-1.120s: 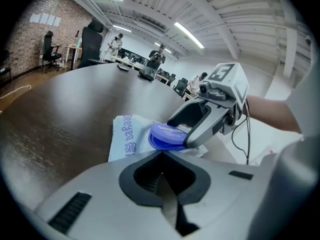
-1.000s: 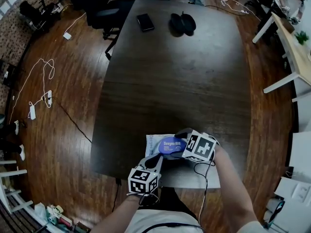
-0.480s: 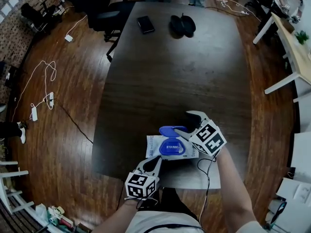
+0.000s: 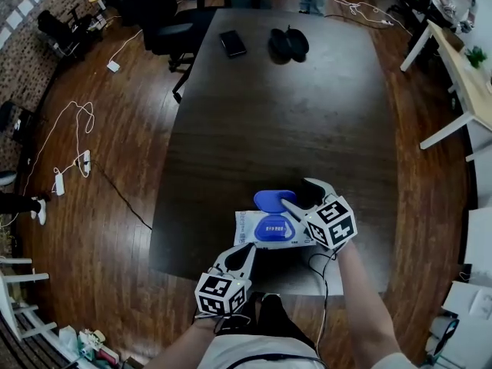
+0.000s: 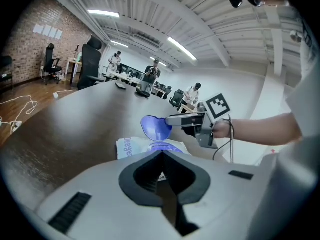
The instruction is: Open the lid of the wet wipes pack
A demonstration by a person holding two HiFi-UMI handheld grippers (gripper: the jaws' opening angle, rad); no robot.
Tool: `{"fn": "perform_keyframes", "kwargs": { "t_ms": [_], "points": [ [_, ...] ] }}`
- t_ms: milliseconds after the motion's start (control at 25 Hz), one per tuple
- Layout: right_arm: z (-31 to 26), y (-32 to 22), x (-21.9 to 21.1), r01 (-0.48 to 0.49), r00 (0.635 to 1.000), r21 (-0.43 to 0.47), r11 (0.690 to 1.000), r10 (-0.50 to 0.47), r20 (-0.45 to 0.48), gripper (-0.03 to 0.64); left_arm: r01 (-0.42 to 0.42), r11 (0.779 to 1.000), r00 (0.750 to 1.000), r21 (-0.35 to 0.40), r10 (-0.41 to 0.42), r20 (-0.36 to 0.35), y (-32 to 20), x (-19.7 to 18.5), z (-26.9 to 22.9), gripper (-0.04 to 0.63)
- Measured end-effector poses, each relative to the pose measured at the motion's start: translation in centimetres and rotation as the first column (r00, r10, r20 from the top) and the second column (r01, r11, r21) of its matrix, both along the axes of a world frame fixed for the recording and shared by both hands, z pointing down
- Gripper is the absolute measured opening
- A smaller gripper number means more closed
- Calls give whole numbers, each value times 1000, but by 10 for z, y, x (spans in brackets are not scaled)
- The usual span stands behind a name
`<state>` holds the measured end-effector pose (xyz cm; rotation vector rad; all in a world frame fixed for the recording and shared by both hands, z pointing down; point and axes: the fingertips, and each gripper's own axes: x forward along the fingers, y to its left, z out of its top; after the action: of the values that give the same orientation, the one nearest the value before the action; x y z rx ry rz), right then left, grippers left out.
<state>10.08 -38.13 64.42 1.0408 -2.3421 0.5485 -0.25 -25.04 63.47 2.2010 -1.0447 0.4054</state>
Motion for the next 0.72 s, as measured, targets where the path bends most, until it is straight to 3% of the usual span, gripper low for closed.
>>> {"fn": "perform_keyframes", "kwargs": {
  "t_ms": [440, 720],
  "points": [
    [-71, 91, 15, -115, 986, 69, 991, 105, 133, 316, -15, 992, 1000, 128, 17, -18, 6, 8, -56, 2],
    [-132, 140, 23, -234, 955, 161, 959, 196, 223, 285, 4, 977, 999, 214, 6, -47, 14, 7, -108, 2]
  ]
}}
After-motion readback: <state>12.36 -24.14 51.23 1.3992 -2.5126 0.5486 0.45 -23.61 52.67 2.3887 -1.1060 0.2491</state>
